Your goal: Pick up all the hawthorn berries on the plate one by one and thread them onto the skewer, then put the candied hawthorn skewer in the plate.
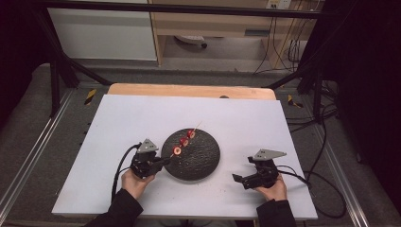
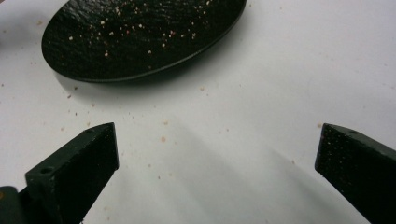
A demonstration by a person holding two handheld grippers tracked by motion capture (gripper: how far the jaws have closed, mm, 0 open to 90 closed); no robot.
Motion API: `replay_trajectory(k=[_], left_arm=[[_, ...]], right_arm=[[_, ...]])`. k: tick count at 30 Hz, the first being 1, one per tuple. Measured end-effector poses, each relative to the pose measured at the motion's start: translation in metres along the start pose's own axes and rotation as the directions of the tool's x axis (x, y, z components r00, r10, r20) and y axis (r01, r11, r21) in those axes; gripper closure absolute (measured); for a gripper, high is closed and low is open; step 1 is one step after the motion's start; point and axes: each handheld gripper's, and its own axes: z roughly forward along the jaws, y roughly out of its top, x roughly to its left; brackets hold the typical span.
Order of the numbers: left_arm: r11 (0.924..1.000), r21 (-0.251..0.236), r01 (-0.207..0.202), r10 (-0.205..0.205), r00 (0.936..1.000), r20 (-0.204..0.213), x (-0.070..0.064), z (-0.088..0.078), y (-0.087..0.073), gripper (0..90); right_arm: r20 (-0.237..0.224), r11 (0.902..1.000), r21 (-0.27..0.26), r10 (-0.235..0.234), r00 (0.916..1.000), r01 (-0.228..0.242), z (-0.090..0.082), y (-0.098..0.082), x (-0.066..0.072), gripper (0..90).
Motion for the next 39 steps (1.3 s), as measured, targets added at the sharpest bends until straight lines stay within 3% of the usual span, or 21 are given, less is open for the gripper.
replay_trajectory(k=[10, 22, 34, 39], left_arm=[[0.9966, 0.076, -0.031, 0.031, 0.9995, 0.000, -0.002, 0.010, 0.005, 87.8], [0.9831, 0.177, -0.048, 0.052, 0.9985, -0.018, -0.005, 0.023, 0.007, 87.7], [0.9753, 0.209, -0.073, 0.088, 0.9939, -0.066, -0.014, 0.029, 0.012, 86.9], [0.9814, 0.184, -0.053, 0.066, 0.9954, -0.069, -0.012, 0.026, 0.011, 73.8]], right_arm=[[0.016, 0.9999, 0.014, -0.002, 0.9999, 0.002, -0.005, -0.009, -0.002, 0.3], [0.029, 0.9999, 0.015, -0.004, 0.9996, 0.004, -0.008, -0.015, -0.002, 0.3], [0.022, 0.9998, -0.004, 0.020, 0.9995, -0.020, -0.012, -0.017, -0.005, 0.3], [0.022, 0.9998, -0.009, 0.019, 0.9996, -0.019, -0.013, -0.017, -0.005, 0.3]])
